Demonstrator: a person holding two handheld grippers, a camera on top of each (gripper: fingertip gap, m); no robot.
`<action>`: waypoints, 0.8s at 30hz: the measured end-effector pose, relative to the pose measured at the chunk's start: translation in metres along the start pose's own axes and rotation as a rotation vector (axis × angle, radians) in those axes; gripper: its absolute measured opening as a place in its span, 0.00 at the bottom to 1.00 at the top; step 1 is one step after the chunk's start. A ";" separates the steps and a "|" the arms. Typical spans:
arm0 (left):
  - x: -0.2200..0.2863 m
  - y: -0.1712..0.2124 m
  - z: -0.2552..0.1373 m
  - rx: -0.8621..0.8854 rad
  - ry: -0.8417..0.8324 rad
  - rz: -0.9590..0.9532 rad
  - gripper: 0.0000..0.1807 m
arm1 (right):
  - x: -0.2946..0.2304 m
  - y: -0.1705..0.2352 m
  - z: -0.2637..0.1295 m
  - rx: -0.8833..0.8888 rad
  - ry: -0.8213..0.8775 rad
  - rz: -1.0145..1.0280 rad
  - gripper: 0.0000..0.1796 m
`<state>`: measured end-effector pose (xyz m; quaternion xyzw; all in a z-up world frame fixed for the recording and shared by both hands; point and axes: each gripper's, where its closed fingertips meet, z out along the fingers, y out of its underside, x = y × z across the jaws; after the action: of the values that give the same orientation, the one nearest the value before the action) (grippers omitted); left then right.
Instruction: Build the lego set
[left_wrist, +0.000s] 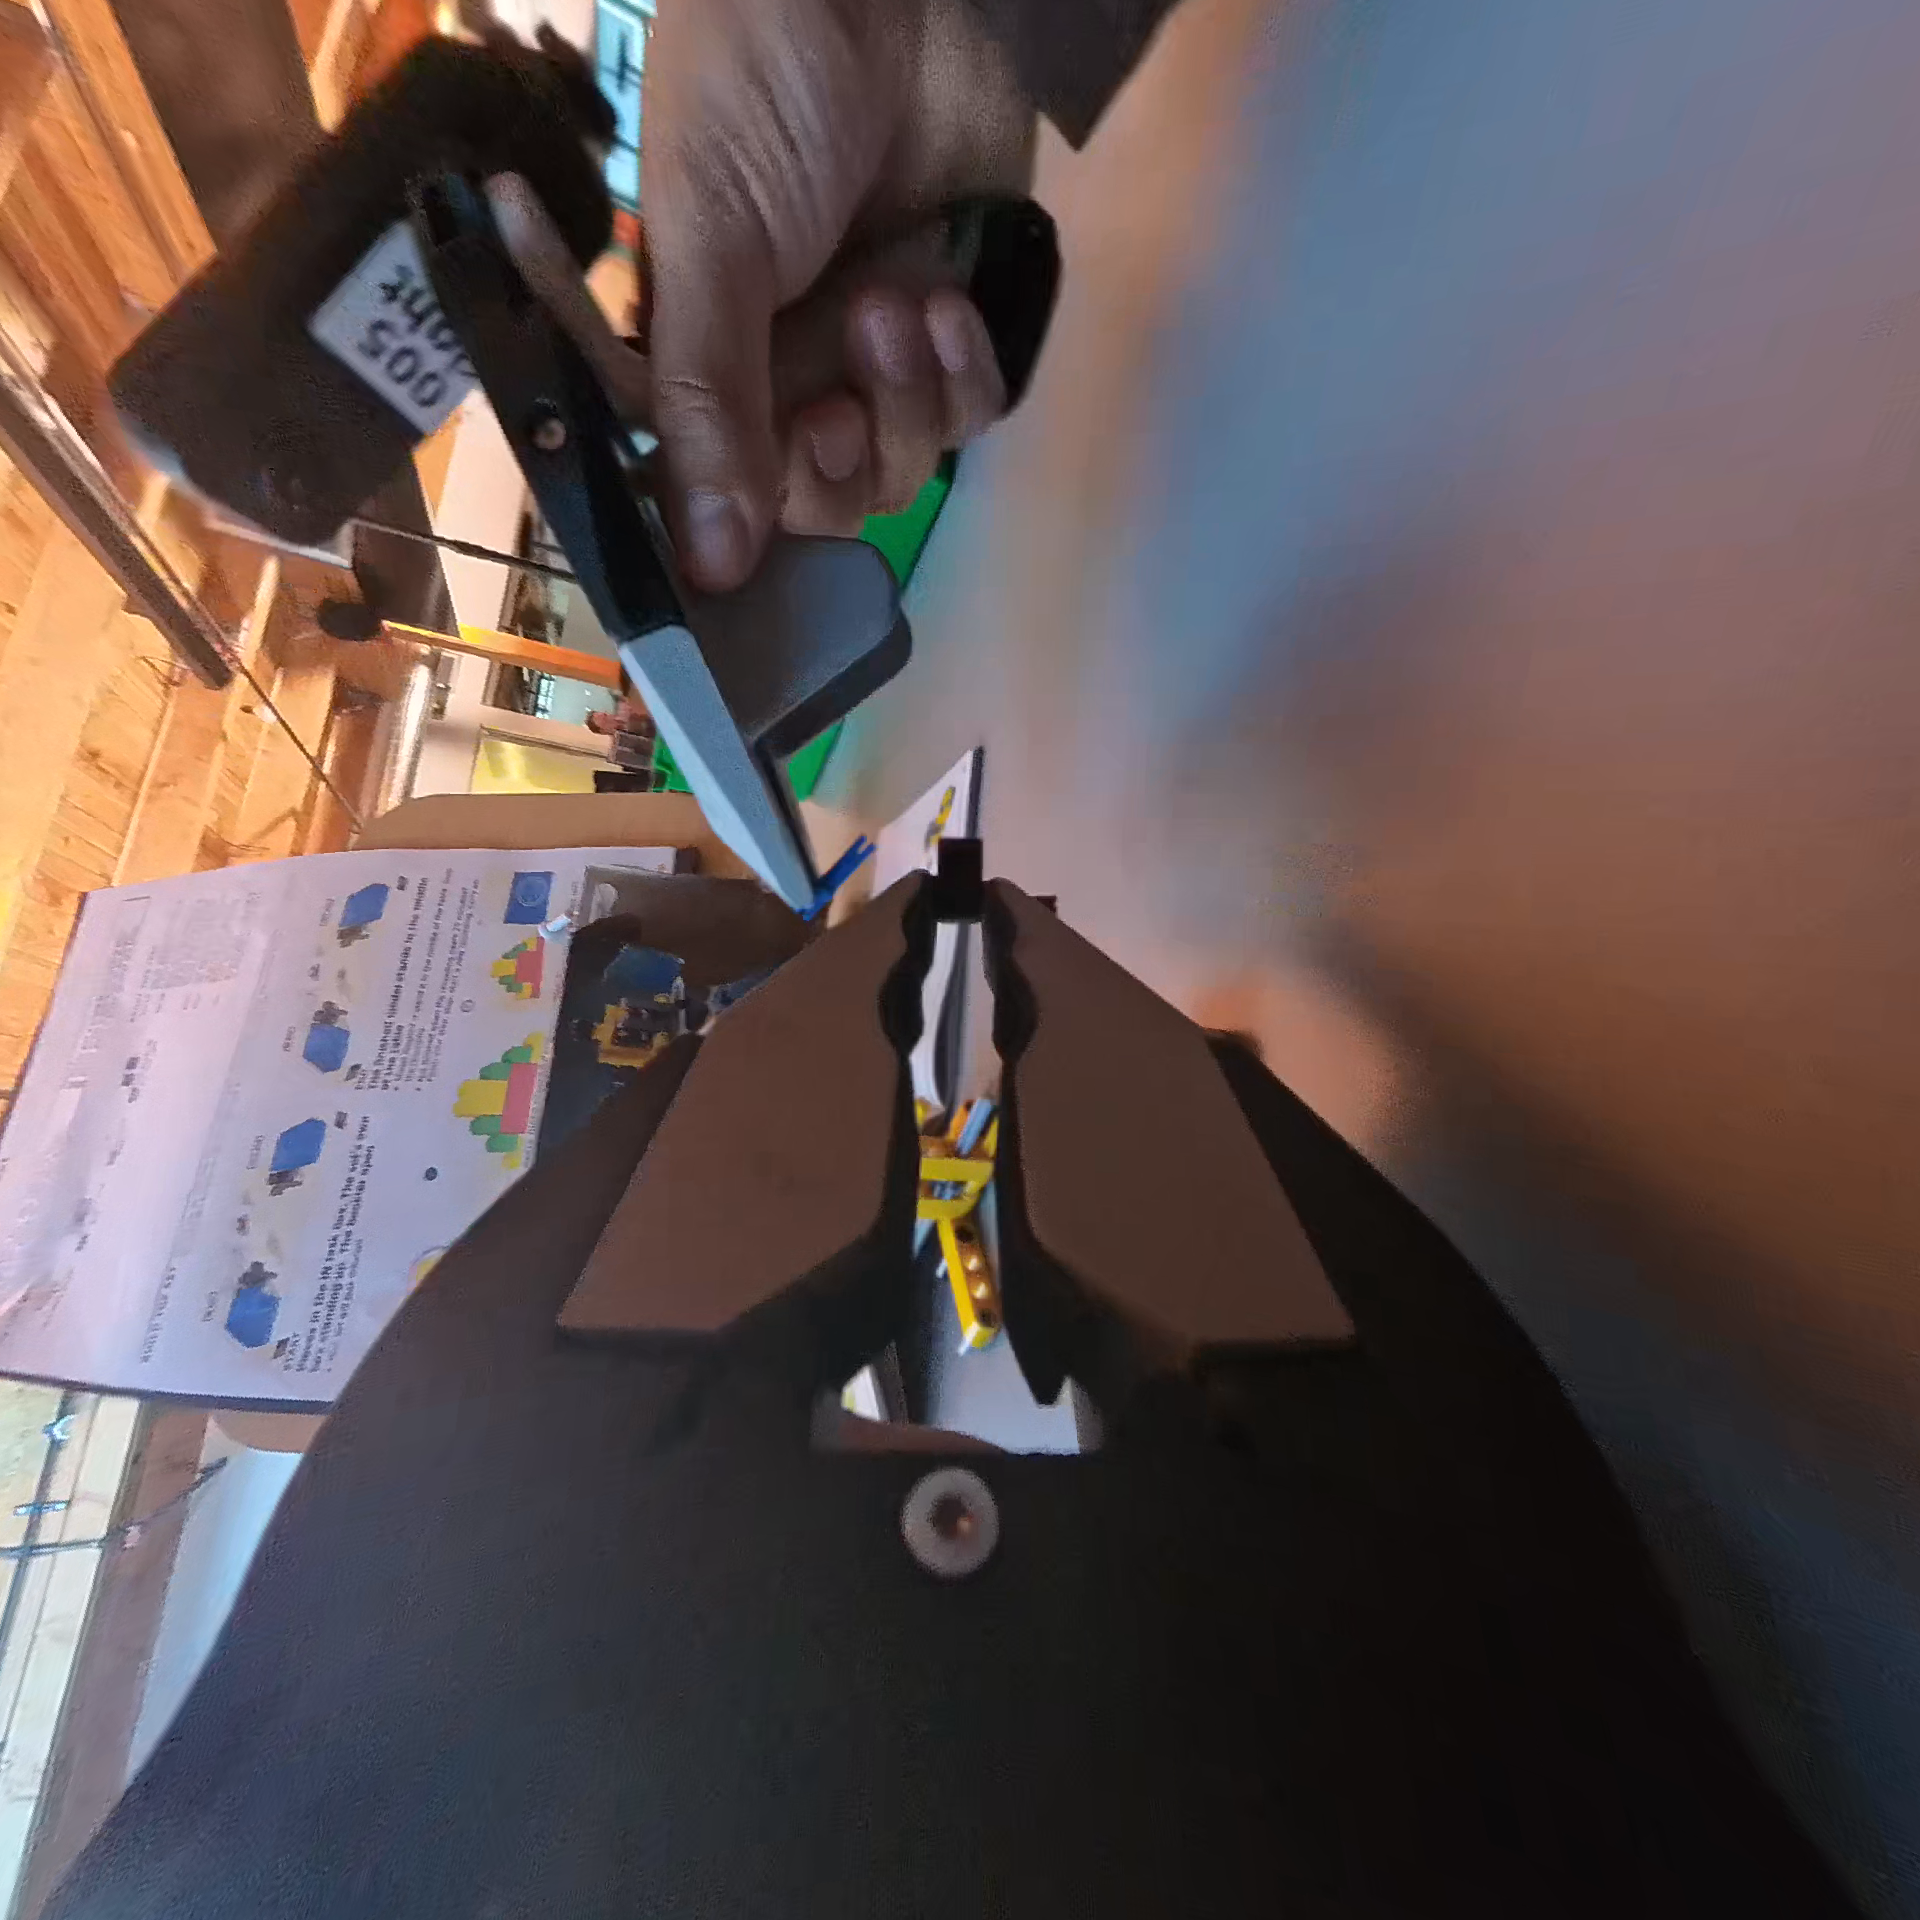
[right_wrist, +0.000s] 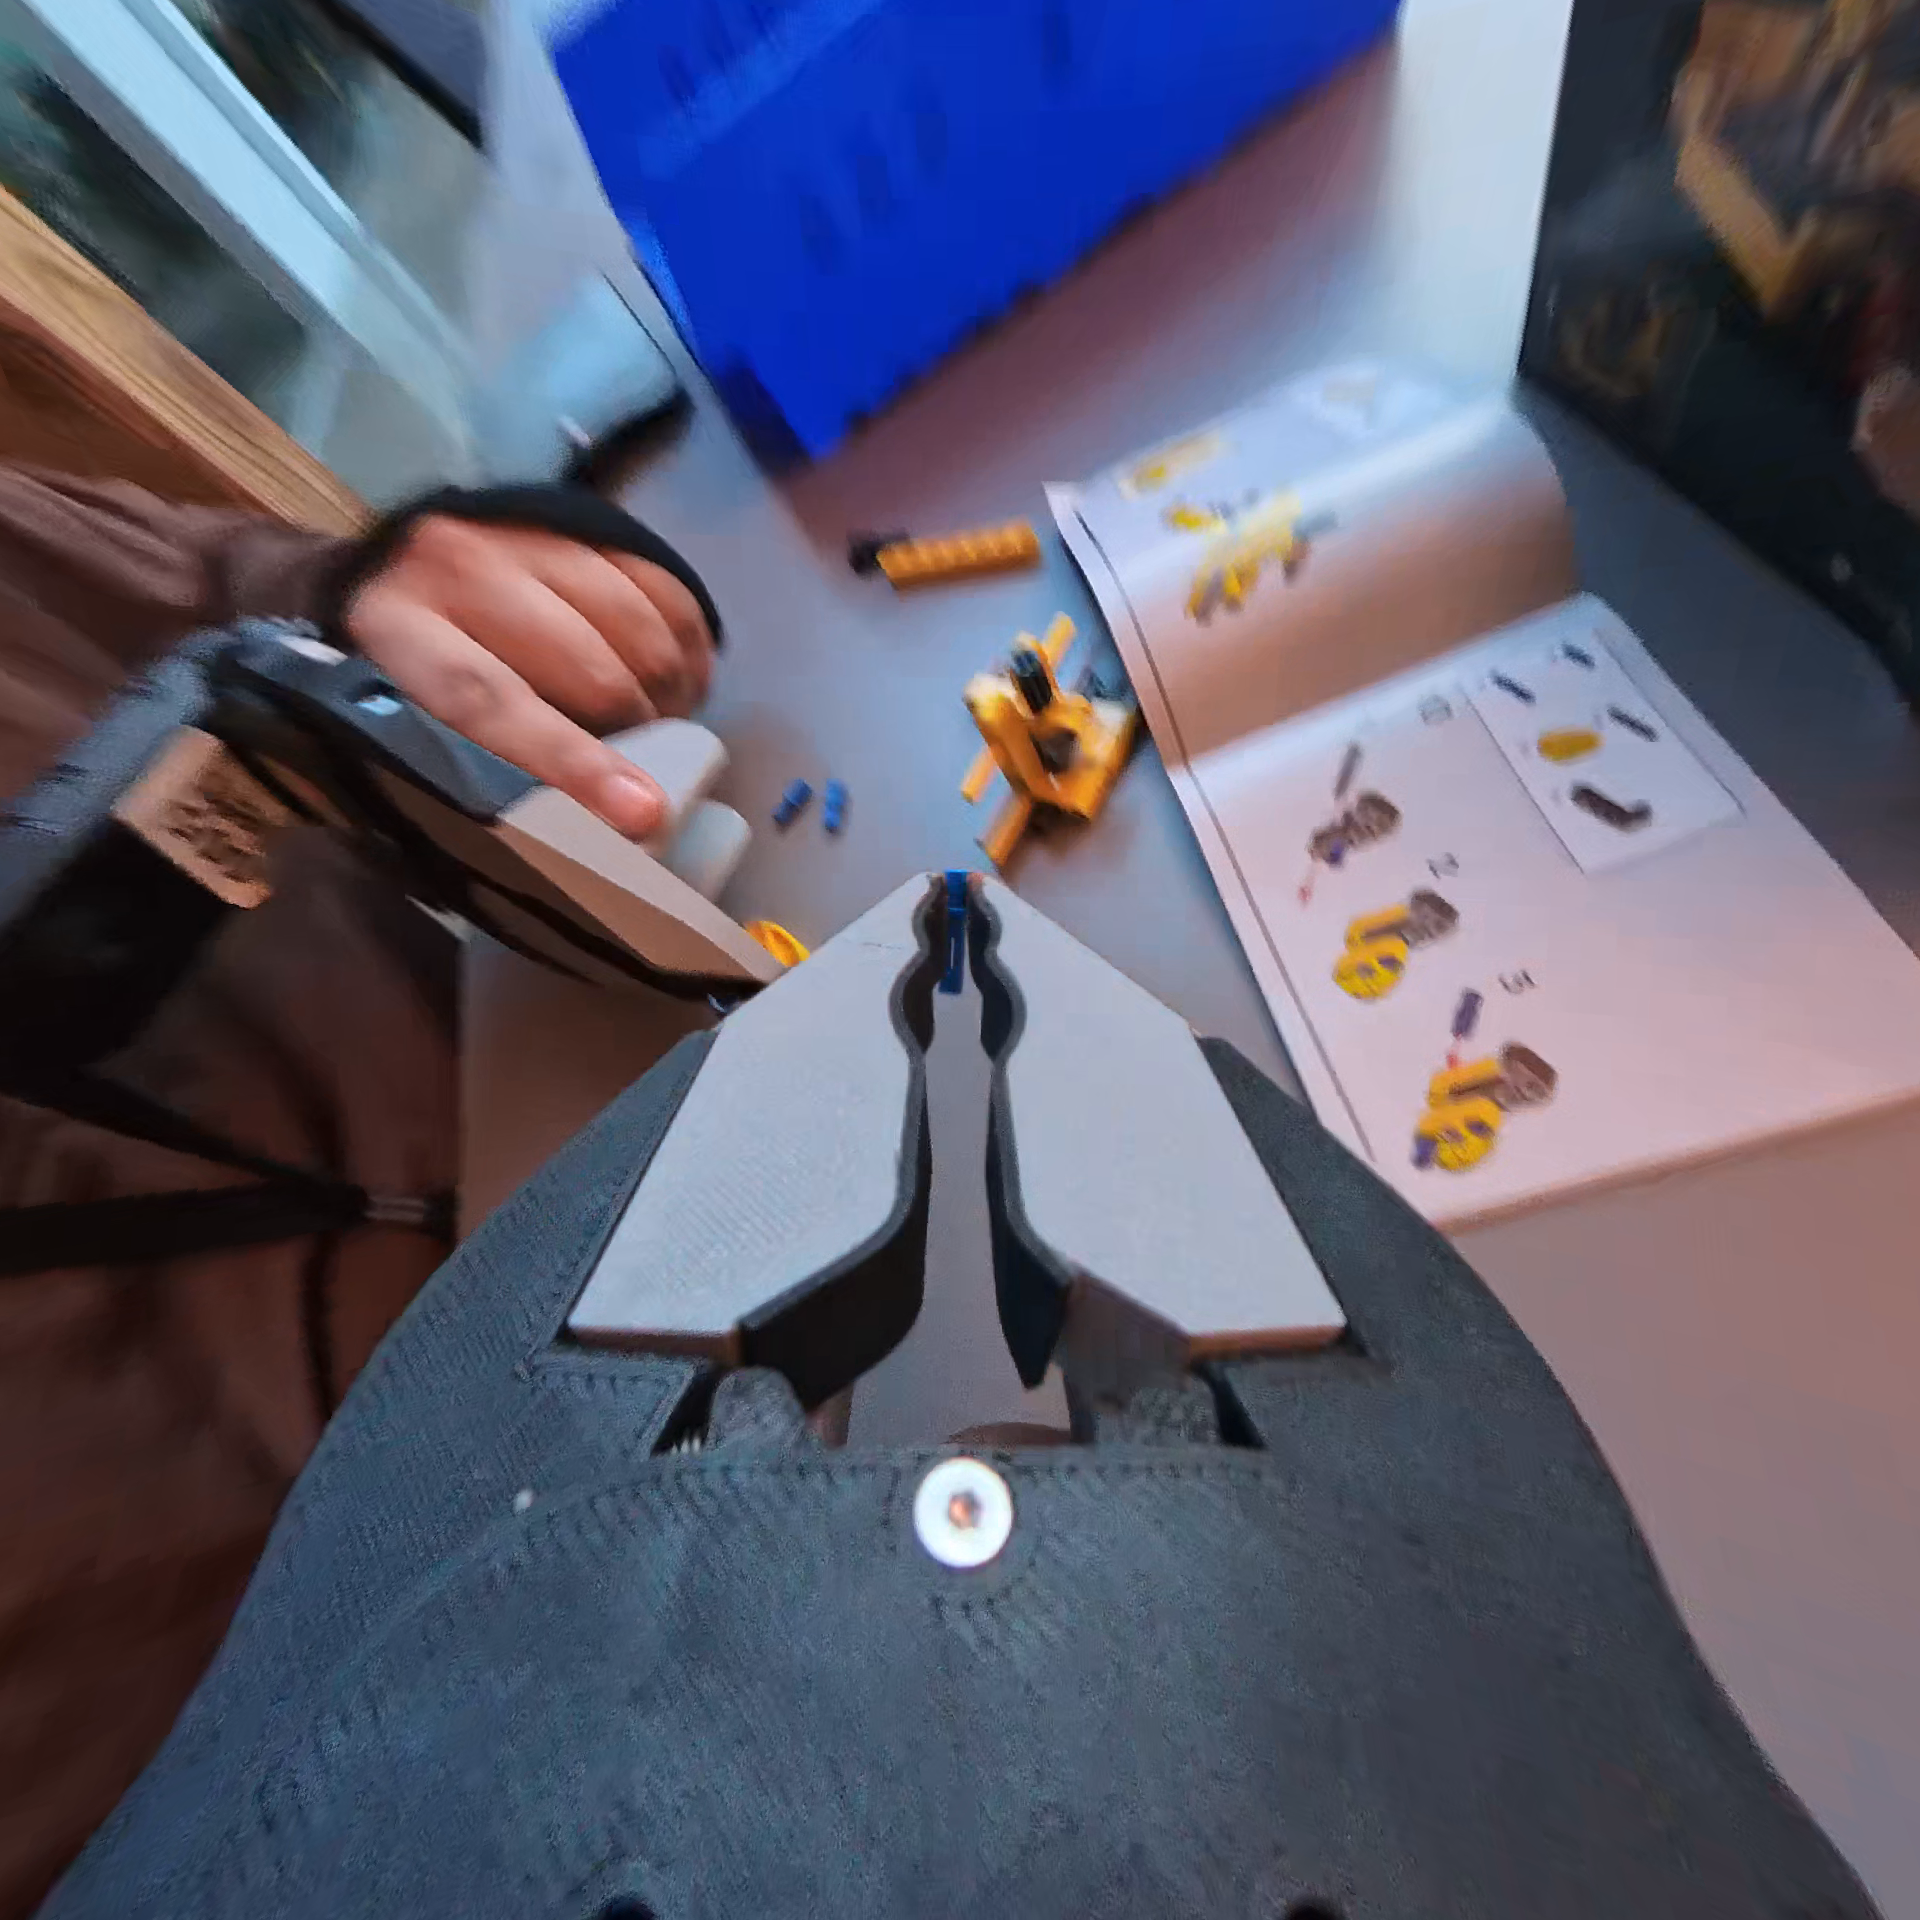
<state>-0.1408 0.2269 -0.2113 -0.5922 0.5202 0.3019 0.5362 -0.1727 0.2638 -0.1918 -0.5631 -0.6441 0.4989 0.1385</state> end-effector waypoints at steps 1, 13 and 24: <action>-0.003 -0.001 0.000 0.009 -0.018 -0.001 0.03 | -0.005 -0.005 -0.001 0.057 -0.039 0.009 0.00; -0.032 -0.009 -0.004 0.062 -0.165 -0.037 0.03 | -0.040 -0.028 -0.009 0.297 -0.218 0.035 0.00; -0.037 -0.010 -0.006 0.089 -0.172 -0.088 0.02 | -0.042 -0.026 -0.007 0.333 -0.232 0.081 0.00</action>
<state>-0.1432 0.2306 -0.1727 -0.5620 0.4586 0.3041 0.6176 -0.1694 0.2343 -0.1516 -0.4965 -0.5412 0.6652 0.1344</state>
